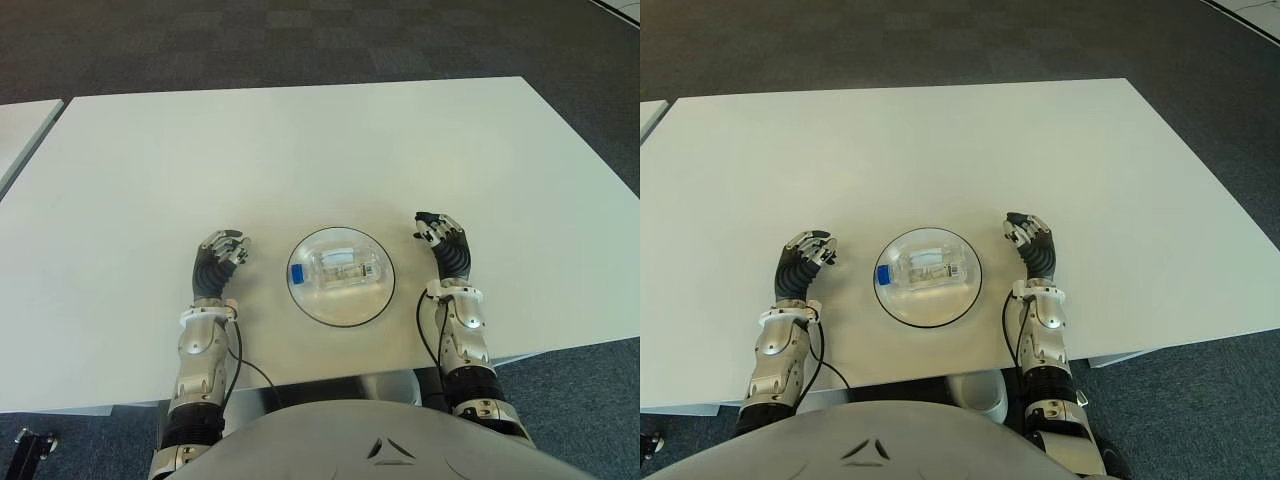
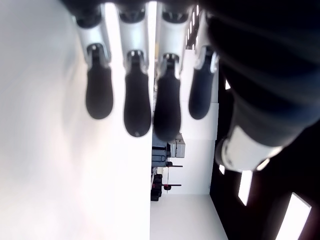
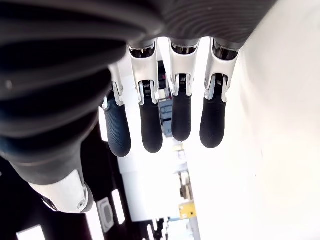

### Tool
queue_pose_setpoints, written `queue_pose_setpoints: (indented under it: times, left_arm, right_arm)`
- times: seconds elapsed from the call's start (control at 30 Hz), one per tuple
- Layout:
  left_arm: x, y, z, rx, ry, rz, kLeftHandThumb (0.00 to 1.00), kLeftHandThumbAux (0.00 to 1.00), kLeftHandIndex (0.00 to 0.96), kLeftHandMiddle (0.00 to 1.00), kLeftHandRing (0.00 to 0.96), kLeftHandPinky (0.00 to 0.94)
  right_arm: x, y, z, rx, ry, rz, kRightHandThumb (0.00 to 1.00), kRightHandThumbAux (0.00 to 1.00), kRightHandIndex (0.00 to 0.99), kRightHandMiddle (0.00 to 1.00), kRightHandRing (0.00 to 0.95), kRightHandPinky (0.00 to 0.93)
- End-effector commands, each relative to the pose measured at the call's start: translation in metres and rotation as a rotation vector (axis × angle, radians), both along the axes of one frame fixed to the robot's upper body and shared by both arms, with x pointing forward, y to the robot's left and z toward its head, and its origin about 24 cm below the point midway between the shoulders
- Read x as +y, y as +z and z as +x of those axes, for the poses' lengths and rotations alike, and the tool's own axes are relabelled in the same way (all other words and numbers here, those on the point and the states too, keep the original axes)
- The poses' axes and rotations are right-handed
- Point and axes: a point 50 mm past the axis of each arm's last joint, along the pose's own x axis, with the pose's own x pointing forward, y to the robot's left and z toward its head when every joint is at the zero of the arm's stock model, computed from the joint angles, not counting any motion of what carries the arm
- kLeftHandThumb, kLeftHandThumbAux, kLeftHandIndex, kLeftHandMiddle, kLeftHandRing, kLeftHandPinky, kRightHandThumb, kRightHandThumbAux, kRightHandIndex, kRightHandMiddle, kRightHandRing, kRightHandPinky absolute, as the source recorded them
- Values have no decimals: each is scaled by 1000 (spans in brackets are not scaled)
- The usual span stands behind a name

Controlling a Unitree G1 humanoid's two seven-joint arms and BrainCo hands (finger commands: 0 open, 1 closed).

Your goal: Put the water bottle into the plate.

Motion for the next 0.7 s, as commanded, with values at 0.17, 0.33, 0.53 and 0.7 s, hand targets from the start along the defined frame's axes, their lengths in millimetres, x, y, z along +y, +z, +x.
queue_pose_setpoints:
  times: [0.17, 0.33, 0.53, 0.7]
  left_arm:
    - [0, -7, -5, 55, 3, -9, 705, 711, 433, 608, 590, 575]
    - [0, -7, -5, 55, 0, -10, 705, 711, 433, 604, 587, 574]
    - [1, -7, -6, 56, -1, -11, 705, 711, 433, 607, 591, 583]
    - [1, -7, -6, 56, -3, -14, 705, 711, 433, 613, 597, 590]
  right_arm:
    - [1, -15, -13, 100, 29, -18, 708, 726, 429, 494, 497, 520]
    - [0, -17, -14, 112, 41, -25, 709, 725, 429, 493, 496, 510]
    - [1, -18, -15, 118, 56, -33, 710, 724, 430, 496, 496, 509]
    - [2, -17, -16, 116, 69, -45, 710, 724, 430, 497, 494, 502]
